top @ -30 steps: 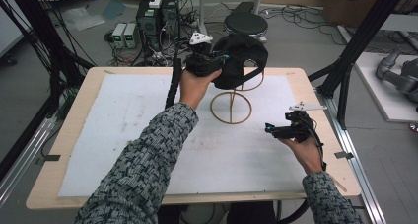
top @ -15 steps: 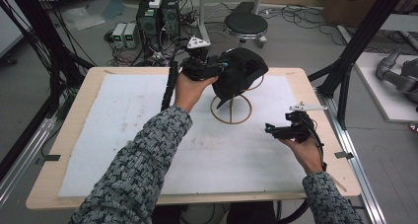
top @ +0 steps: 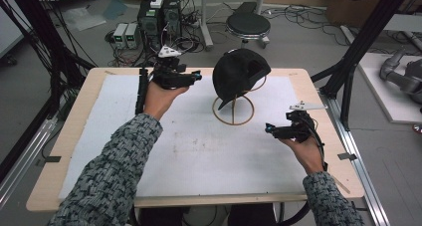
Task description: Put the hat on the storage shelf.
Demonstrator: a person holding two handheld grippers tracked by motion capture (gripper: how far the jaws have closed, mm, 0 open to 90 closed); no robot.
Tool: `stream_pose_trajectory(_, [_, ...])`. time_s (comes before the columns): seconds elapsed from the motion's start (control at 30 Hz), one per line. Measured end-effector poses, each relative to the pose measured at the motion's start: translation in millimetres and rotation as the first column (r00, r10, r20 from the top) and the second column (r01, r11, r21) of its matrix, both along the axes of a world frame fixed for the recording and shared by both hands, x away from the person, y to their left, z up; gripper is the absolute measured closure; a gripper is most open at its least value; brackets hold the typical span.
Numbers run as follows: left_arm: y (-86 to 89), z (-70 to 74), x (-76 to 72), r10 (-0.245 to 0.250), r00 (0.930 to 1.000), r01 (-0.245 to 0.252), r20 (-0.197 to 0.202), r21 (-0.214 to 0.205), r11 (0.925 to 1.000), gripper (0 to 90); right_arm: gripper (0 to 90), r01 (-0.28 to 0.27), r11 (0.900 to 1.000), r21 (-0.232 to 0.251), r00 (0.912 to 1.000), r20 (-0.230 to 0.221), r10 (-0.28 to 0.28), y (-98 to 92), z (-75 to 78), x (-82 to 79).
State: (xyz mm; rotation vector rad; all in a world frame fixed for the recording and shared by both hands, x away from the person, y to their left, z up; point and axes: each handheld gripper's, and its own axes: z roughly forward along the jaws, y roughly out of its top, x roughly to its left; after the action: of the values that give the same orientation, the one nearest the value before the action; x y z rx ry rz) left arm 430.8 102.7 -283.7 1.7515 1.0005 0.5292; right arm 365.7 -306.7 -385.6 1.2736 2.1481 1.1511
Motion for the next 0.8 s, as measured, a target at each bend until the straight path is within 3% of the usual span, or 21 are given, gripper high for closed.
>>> stream_pose_trajectory(0.17, [26.0,-3.9,-7.1,0.033,0.9993,-0.033,-0.015,0.024,0.9992,39.7,3.4,-0.001,1.0,-0.004,1.0,0.0,0.001,2.0,-0.2,1.6])
stream_pose_trajectory(0.27, [42.8,-8.7,-15.0,0.041,0.9989,-0.039,-0.024,0.072,0.9966,37.7,3.5,-0.002,1.0,0.006,1.0,0.001,0.002,4.8,0.5,3.2])
stream_pose_trajectory(0.4, [54.9,-14.3,-20.2,0.05,0.998,-0.047,-0.037,0.094,0.9945,32.2,3.4,-0.012,0.9999,0.005,0.9999,0.002,0.012,7.5,0.8,3.5])
stream_pose_trajectory(0.43, [62.5,-18.8,-24.5,0.064,0.9969,-0.059,-0.047,0.109,0.9923,26.2,3.4,-0.022,0.9997,0.003,0.9997,0.004,0.022,8.6,0.5,3.8])
stream_pose_trajectory(0.57, [74.4,-27.0,-31.9,0.073,0.9955,-0.065,-0.061,0.132,0.9892,19.0,3.4,-0.026,0.9996,0.009,0.9997,0.001,0.026,9.8,-0.1,5.0])
stream_pose_trajectory(0.6, [81.2,-32.2,-36.0,0.086,0.9935,-0.073,-0.074,0.16,0.9844,18.2,3.4,-0.028,0.9996,0.007,0.9996,0.0,0.028,10.3,-0.2,5.3])
stream_pose_trajectory(0.8, [96.8,-38.1,-44.9,0.088,0.993,-0.072,-0.08,0.183,0.9805,14.2,3.4,-0.03,0.9995,0.006,0.9995,-0.003,0.03,12.9,-0.2,7.5])
